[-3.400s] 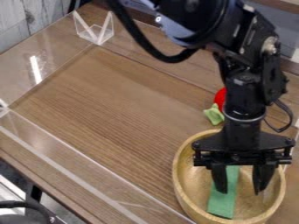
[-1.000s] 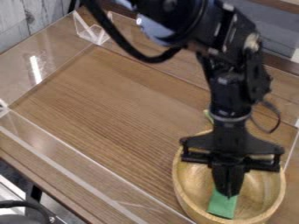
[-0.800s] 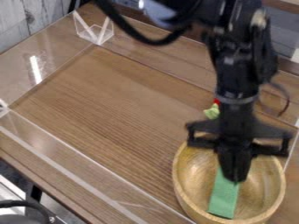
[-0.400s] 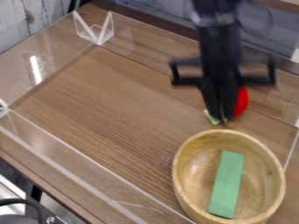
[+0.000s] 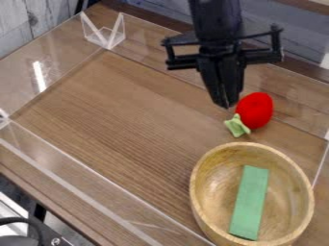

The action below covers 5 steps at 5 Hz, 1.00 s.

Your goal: Remove the green block from the brown bowl and put it on the table

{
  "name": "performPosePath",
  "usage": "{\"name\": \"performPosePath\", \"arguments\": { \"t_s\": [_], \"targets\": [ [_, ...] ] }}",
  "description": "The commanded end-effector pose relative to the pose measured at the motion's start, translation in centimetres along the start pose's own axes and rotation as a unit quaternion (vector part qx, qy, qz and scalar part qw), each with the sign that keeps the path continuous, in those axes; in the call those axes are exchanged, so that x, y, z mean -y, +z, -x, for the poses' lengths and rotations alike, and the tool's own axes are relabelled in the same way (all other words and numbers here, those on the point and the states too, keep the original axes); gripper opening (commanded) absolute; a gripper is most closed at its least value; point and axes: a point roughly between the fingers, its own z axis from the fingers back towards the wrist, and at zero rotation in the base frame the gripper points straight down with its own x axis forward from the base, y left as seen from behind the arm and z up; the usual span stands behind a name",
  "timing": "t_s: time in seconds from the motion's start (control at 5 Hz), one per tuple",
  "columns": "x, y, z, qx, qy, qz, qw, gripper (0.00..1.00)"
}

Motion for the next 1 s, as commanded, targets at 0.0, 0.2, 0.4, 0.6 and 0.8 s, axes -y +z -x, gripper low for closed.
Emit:
{"name": "performPosePath", "arguments": {
  "t_s": [0.0, 0.2, 0.4, 0.6, 0.8],
  "targets": [
    [0.3, 1.3, 0.6, 0.031, 0.01, 0.011, 0.9994, 0.0],
    [0.5, 1.5, 1.5, 0.044, 0.029, 0.014, 0.9985, 0.0],
    [1.5, 3.0, 2.6, 0.049, 0.024, 0.014, 0.9984, 0.0],
    [2.4, 4.4, 3.6, 0.056, 0.015, 0.013, 0.9982, 0.0],
    [3.4, 5.4, 4.0, 0.063, 0.007, 0.01, 0.9979, 0.0]
  ]
}}
